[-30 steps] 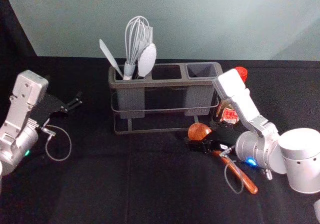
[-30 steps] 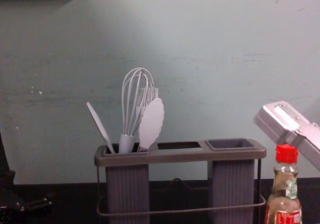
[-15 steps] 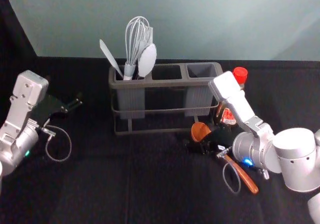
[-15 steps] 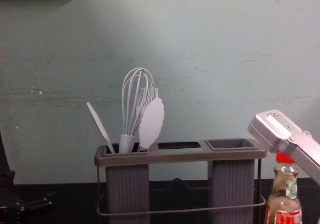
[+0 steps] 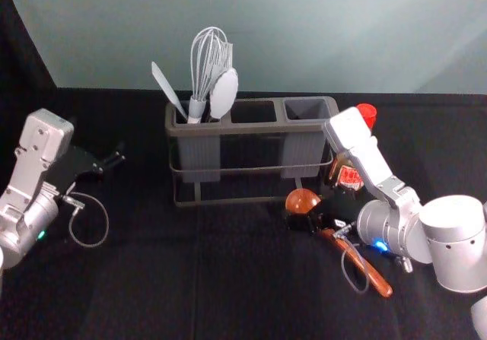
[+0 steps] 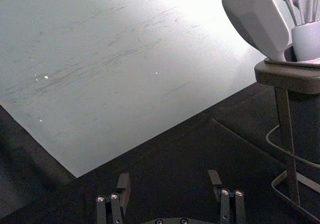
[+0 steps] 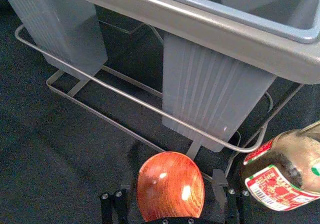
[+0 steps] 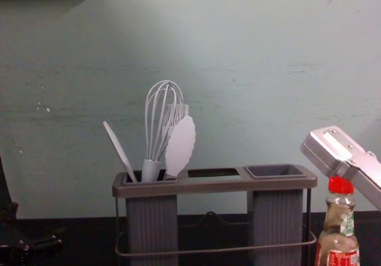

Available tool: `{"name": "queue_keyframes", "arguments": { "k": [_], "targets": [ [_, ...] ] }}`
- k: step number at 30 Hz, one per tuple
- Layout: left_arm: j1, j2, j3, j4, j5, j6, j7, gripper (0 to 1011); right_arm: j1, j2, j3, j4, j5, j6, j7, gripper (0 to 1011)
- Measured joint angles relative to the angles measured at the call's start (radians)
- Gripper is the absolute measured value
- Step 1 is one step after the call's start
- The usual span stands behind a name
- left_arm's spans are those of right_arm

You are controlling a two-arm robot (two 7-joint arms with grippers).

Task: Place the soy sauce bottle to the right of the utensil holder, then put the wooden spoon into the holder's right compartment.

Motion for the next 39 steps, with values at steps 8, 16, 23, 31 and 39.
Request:
{"name": "queue_keyframes", "arguments": {
  "k": [8,16,23,31,39],
  "targets": [
    [0.0,0.0,0.0,0.0,0.0,0.0,0.0,1011,0.012,-0.009,0.002,0.027,-0.003,0.001,0.013,1003],
    [0.0,0.0,0.0,0.0,0.0,0.0,0.0,1011,0.021,-0.015,0.002,0.045,0.0,0.001,0.02,1003],
    [0.0,0.0,0.0,0.0,0.0,0.0,0.0,1011,0.03,-0.023,-0.001,0.065,0.001,0.0,0.02,1003],
    [0.0,0.0,0.0,0.0,0.0,0.0,0.0,1011,0.032,-0.026,-0.001,0.073,0.002,-0.002,0.018,1003],
    [0.0,0.0,0.0,0.0,0.0,0.0,0.0,1011,0.03,-0.026,-0.004,0.07,0.001,-0.013,0.017,890]
  ]
}}
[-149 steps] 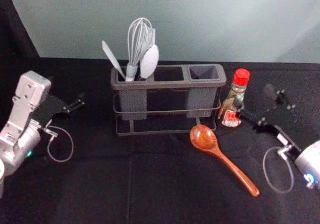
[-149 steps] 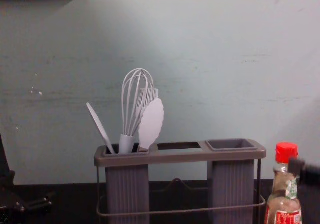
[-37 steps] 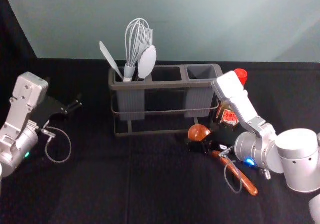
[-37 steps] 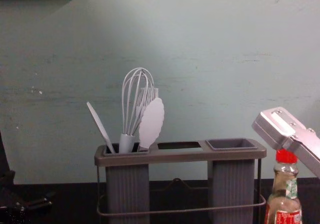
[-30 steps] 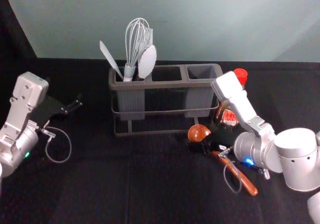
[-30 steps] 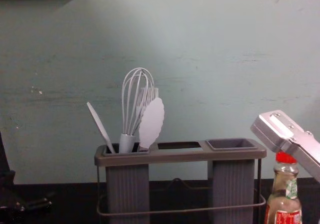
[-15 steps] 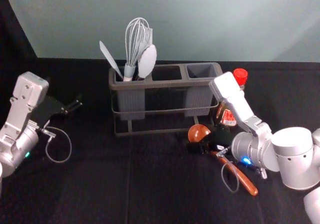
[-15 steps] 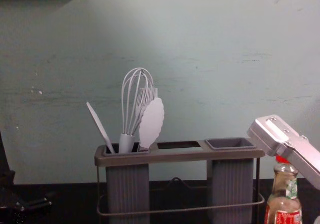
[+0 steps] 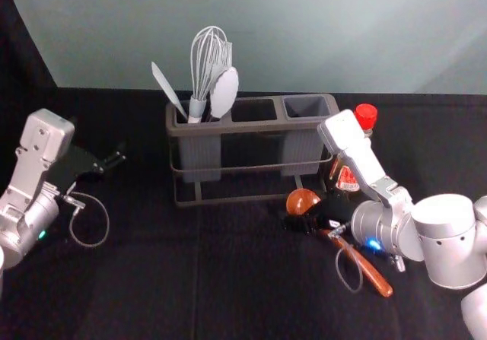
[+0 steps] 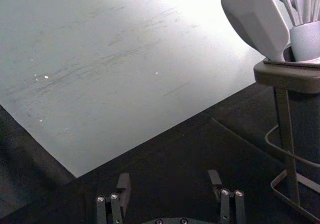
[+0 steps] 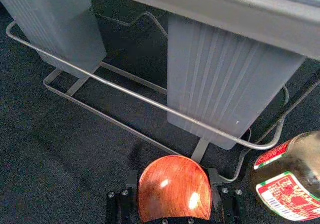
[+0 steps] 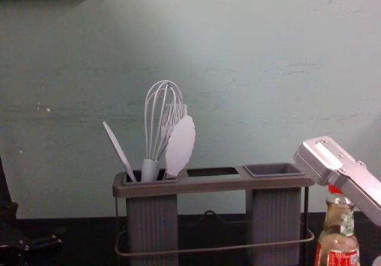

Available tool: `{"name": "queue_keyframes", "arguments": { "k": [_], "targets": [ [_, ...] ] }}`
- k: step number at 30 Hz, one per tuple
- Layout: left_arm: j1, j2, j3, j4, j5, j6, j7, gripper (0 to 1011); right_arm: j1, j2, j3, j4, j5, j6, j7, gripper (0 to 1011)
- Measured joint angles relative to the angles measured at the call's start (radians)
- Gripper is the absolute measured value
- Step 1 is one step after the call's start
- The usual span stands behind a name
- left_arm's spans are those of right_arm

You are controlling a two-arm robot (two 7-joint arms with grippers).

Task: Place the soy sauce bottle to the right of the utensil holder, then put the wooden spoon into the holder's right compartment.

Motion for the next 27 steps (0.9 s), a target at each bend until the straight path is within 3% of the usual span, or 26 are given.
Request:
{"name": "queue_keyframes", "arguments": {
  "k": [2,12,20,27],
  "targets": [
    [0.0,0.0,0.0,0.0,0.0,0.0,0.0,1011,-0.001,0.002,0.0,-0.003,0.0,-0.002,0.0,839],
    [0.0,0.0,0.0,0.0,0.0,0.0,0.0,1011,-0.014,0.018,0.001,-0.04,0.0,-0.008,0.004,838],
    [0.0,0.0,0.0,0.0,0.0,0.0,0.0,1011,-0.056,0.053,0.012,-0.129,0.011,-0.011,0.017,838],
    [0.0,0.0,0.0,0.0,0.0,0.0,0.0,1011,-0.121,0.081,0.044,-0.23,0.035,-0.045,0.011,838]
  ]
}}
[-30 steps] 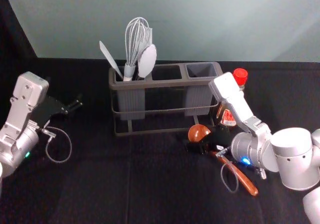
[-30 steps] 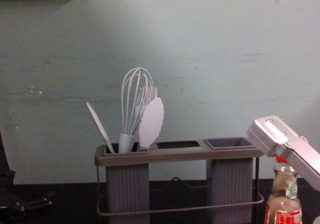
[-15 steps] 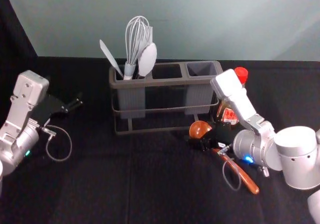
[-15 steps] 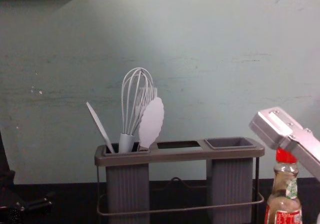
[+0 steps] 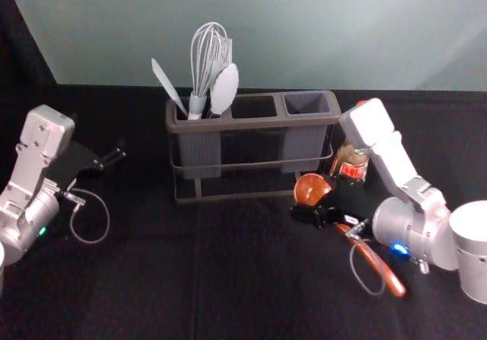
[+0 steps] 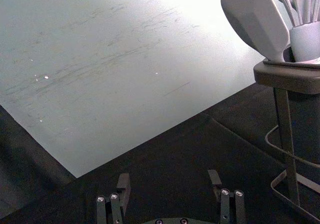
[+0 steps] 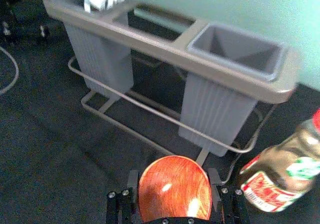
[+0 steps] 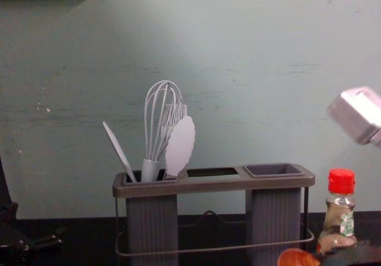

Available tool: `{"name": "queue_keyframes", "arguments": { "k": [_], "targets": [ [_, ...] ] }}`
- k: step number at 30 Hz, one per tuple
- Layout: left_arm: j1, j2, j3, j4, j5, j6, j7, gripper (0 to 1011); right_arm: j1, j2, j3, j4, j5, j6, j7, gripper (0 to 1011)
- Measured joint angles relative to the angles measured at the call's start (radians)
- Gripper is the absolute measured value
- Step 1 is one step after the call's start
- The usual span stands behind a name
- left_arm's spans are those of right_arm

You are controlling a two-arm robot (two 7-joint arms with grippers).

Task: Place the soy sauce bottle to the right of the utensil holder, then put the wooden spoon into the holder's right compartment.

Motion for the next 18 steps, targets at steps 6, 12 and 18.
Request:
{"name": "queue_keyframes", "arguments": {
  "k": [6,12,18],
  "targets": [
    [0.0,0.0,0.0,0.0,0.0,0.0,0.0,1011,-0.051,0.012,0.034,-0.066,0.031,-0.077,-0.017,838],
    [0.0,0.0,0.0,0.0,0.0,0.0,0.0,1011,-0.087,0.025,0.053,-0.107,0.061,-0.159,-0.018,838],
    [0.0,0.0,0.0,0.0,0.0,0.0,0.0,1011,-0.13,0.028,0.081,-0.139,0.094,-0.278,-0.031,838]
  ]
}}
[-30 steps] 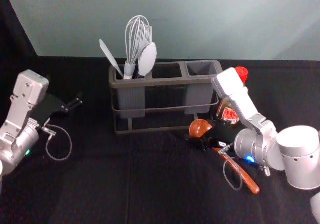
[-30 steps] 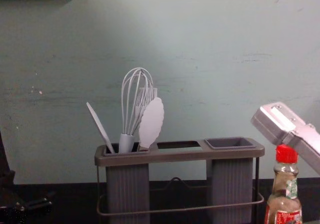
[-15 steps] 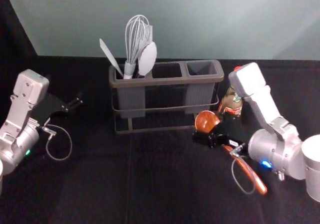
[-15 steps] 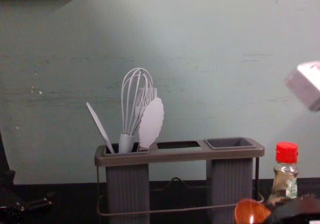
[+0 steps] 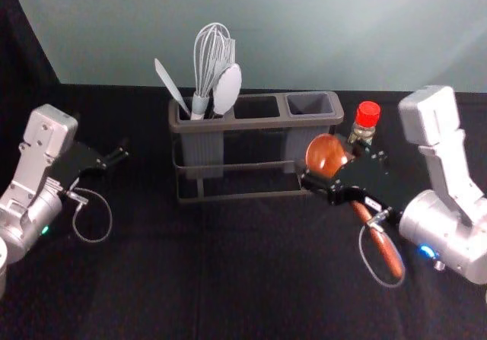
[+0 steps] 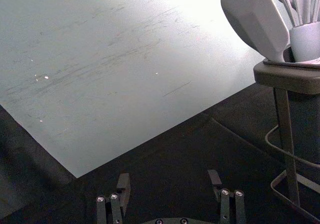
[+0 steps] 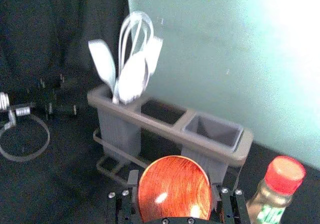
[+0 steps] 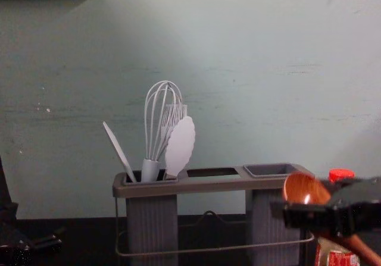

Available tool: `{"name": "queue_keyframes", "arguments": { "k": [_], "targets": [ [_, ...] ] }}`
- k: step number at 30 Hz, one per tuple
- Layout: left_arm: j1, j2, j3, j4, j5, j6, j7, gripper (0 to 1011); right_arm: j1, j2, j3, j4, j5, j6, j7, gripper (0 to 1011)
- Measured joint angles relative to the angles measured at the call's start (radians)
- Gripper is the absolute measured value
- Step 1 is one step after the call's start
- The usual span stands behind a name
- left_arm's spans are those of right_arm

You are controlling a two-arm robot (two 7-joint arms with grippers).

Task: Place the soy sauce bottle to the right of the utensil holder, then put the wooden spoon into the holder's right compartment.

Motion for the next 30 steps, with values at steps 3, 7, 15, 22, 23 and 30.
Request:
{"name": "queue_keyframes", "arguments": {
  "k": [3,7,15,22,23,30],
  "targets": [
    [0.0,0.0,0.0,0.0,0.0,0.0,0.0,1011,-0.023,-0.004,0.013,-0.008,0.016,-0.079,-0.011,838],
    [0.0,0.0,0.0,0.0,0.0,0.0,0.0,1011,-0.046,-0.009,0.029,-0.008,0.048,-0.183,-0.011,838],
    [0.0,0.0,0.0,0.0,0.0,0.0,0.0,1011,-0.068,-0.008,0.04,-0.005,0.091,-0.261,-0.01,838],
    [0.0,0.0,0.0,0.0,0.0,0.0,0.0,1011,-0.07,-0.004,0.038,-0.007,0.096,-0.259,-0.013,838],
    [0.0,0.0,0.0,0.0,0.0,0.0,0.0,1011,-0.07,-0.004,0.038,-0.007,0.095,-0.259,-0.013,838],
    [0.0,0.0,0.0,0.0,0.0,0.0,0.0,1011,-0.069,-0.005,0.037,-0.006,0.093,-0.257,-0.013,838]
  ]
}}
